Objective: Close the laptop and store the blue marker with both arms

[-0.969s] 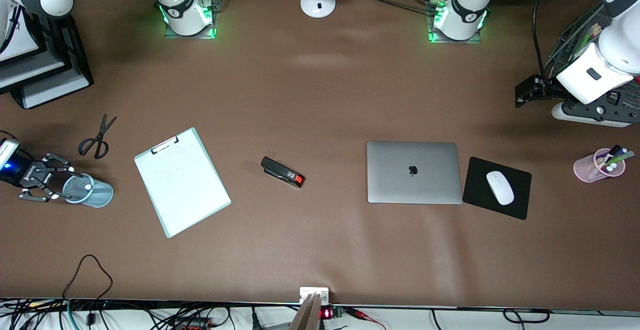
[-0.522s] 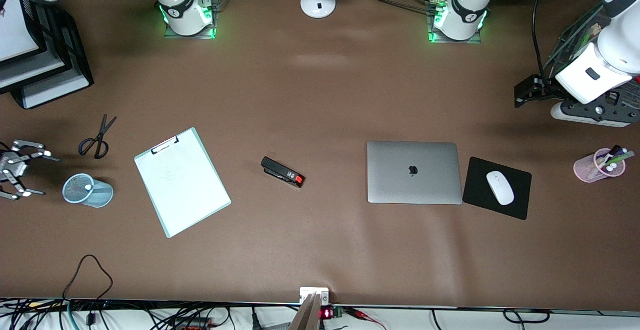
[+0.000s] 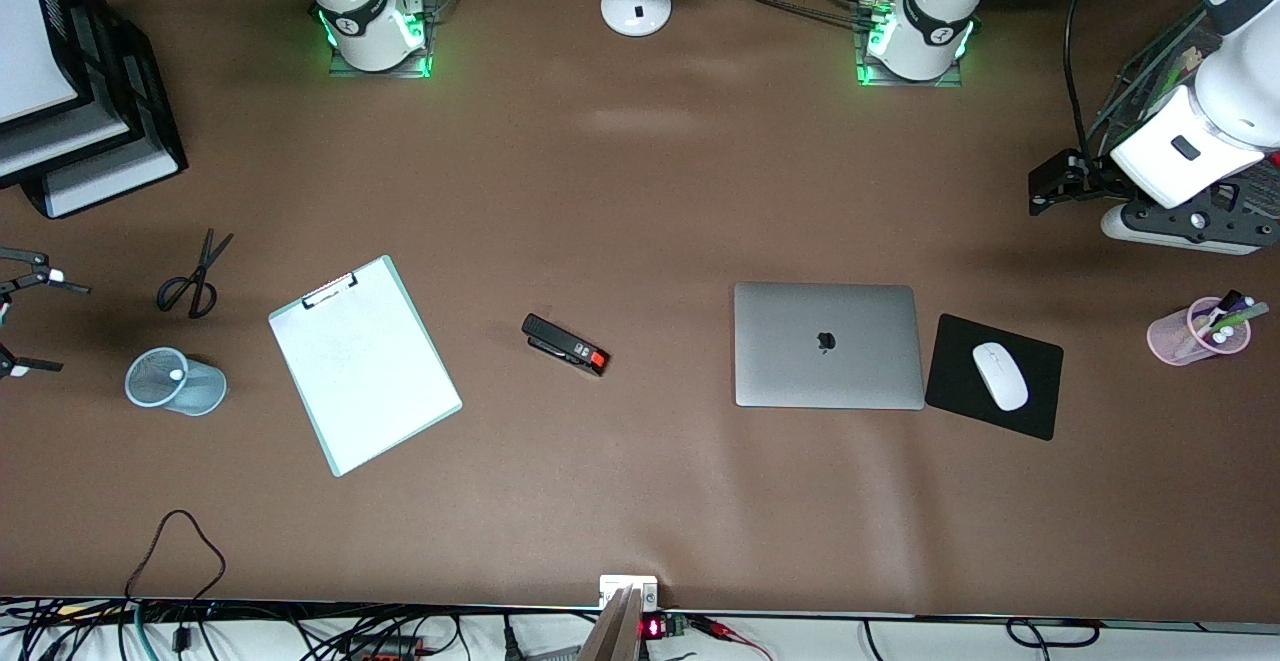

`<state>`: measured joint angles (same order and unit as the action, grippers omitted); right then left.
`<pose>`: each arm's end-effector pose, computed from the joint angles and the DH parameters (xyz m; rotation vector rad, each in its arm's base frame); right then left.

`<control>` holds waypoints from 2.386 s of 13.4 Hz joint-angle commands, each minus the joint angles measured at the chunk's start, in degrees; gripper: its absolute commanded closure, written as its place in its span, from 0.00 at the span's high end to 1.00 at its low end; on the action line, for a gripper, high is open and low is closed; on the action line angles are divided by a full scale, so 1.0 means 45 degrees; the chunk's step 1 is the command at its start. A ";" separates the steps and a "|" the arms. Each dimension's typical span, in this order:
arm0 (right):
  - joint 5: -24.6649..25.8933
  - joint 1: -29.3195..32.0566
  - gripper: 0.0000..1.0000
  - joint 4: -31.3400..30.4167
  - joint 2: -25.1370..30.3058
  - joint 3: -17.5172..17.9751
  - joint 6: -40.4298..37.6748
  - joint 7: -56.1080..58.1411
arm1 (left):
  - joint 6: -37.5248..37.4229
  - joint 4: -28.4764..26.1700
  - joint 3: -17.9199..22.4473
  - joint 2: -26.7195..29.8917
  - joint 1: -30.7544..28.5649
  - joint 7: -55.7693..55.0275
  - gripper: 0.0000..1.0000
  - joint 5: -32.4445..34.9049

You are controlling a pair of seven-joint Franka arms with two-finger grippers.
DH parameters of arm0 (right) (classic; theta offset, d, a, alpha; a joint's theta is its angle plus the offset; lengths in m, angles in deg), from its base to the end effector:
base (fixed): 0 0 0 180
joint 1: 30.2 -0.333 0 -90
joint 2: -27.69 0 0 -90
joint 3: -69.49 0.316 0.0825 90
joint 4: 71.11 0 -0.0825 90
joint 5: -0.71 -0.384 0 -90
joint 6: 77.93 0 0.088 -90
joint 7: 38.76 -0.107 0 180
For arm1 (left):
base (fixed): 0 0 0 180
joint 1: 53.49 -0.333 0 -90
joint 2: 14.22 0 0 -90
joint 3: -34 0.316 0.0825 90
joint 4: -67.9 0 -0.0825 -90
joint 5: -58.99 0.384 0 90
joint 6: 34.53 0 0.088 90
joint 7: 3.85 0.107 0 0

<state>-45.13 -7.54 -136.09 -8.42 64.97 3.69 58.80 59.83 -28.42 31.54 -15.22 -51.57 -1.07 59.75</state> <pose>0.6673 -0.2289 0.4488 -1.9877 -1.3835 -0.6658 0.5602 -0.0414 0.5690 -3.1212 0.1974 0.0805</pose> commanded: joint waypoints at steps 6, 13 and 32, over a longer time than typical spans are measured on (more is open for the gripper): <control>0.2019 -0.2709 1.00 -0.0247 0.2004 -0.0011 0.0103 -0.5438 | -0.0150 0.0037 0.0058 0.0104 -0.0055 0.0222 1.00 -0.0072; 0.5280 -0.4702 1.00 -0.1845 0.4213 -0.0011 0.0376 -1.3835 | -0.0130 0.0056 0.0058 0.0026 -0.0055 0.0202 1.00 -0.0072; 1.0890 -0.5740 1.00 -0.4113 0.7340 -0.0089 -0.0445 -2.1056 | -0.0130 0.0056 0.0136 0.0026 -0.0094 0.0300 1.00 -0.0052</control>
<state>4.50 -33.46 -151.67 22.29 64.32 0.46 -34.52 59.83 -28.43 31.77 -15.31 -51.87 -1.07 59.75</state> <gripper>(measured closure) 0.000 0.000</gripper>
